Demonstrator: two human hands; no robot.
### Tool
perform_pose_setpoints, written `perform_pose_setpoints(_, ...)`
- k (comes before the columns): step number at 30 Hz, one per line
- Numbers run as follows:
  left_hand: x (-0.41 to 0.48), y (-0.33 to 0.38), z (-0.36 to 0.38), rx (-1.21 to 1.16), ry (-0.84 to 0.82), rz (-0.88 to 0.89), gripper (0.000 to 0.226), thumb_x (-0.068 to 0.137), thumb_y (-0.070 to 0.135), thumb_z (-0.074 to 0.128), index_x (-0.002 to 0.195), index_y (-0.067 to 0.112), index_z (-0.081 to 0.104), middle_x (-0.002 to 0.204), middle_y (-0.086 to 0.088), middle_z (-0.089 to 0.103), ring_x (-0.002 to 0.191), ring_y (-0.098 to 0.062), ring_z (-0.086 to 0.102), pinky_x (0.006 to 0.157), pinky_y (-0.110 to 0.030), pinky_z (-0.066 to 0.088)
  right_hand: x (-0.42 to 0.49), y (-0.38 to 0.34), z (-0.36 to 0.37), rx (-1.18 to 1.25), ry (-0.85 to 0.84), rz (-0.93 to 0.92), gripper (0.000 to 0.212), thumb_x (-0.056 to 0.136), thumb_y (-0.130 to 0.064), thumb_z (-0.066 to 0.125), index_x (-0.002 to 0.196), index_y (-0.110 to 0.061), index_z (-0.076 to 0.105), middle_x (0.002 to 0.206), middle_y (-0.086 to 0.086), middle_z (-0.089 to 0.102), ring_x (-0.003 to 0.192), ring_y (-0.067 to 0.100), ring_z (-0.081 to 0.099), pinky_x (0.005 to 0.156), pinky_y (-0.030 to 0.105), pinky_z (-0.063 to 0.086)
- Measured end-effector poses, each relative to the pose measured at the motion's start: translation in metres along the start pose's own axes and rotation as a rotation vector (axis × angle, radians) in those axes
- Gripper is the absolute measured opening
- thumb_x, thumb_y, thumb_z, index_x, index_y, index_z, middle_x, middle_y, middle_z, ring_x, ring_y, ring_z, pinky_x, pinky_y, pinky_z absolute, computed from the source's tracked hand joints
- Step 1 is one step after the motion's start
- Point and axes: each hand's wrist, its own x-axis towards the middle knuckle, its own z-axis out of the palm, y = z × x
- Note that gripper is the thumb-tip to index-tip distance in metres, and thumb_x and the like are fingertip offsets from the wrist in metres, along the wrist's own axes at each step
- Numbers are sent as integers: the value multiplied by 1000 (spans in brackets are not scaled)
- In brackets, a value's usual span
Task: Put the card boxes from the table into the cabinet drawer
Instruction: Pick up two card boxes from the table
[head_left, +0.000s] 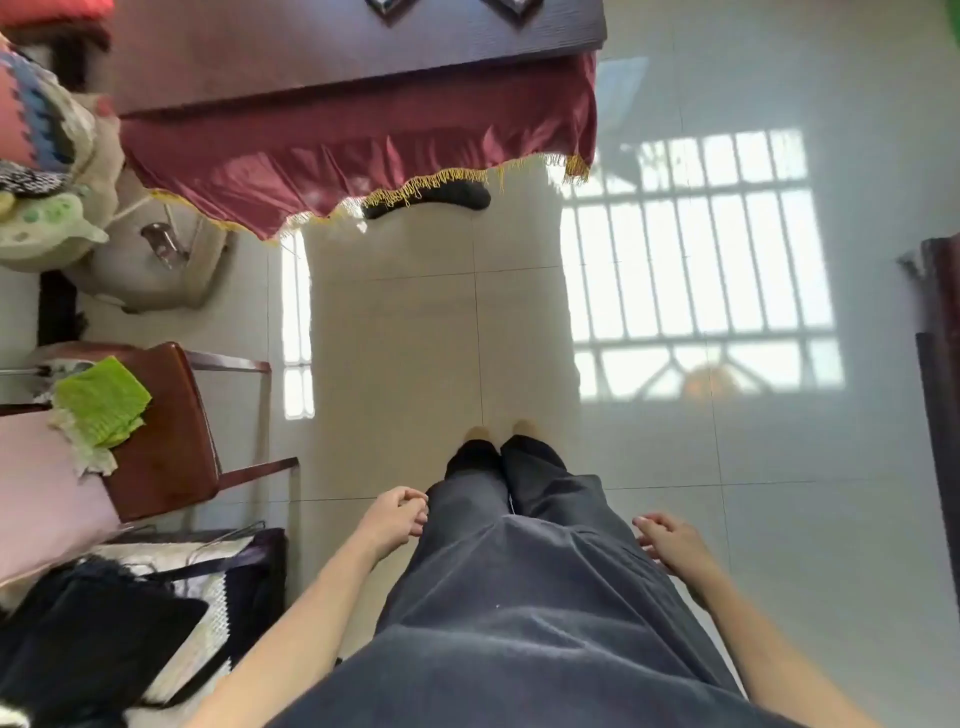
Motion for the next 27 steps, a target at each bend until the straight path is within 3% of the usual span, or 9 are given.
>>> perform_pose_setpoints(4,-4,10,-15,1,51,-6,18,100,17,44,106,12,61,82,-4,66,66,-14,61,59,-24,47,9,-32,-4,-32,5,-21,23,101,-26,58,113,-9,68,95,14,71,74,22,65,63,31,49)
perform_pose_setpoints(11,4,19,-50,24,99,-55,19,101,18,45,110,12,61,95,-9,68,74,-18,63,74,-32,55,23,-164,-3,-81,64,-198,21,101,-29,57,112,-13,65,94,12,72,76,21,67,68,31,52)
perform_pose_setpoints(14,19,26,-74,51,87,-66,19,101,16,45,109,11,61,87,-3,65,67,-13,56,59,-22,47,28,-224,2,-68,77,-270,18,100,-30,58,108,-15,66,93,10,72,75,20,67,71,33,53)
perform_pose_setpoints(17,37,44,-107,124,69,-51,20,101,16,45,111,12,62,93,1,62,78,-8,55,59,-14,42,29,-269,8,-54,99,-291,17,100,-29,57,107,-17,67,94,9,72,76,20,69,72,34,54)
perform_pose_setpoints(19,51,65,-129,146,63,-37,19,100,15,45,109,12,62,91,1,62,80,-10,55,59,-14,41,29,-289,13,-59,104,-286,18,100,-30,57,107,-18,68,95,9,73,78,22,70,72,34,54)
perform_pose_setpoints(23,81,133,-170,99,62,-18,20,100,13,42,106,8,60,80,-4,62,63,-13,54,52,-19,42,33,-311,15,-63,115,-229,17,100,-28,56,105,-17,68,96,11,72,80,24,70,71,34,54)
perform_pose_setpoints(27,105,217,-200,33,69,74,22,99,11,40,106,4,60,79,-9,61,59,-15,53,50,-20,40,38,-318,11,-84,116,-168,18,99,-23,59,103,-12,71,98,10,74,86,22,70,69,32,54)
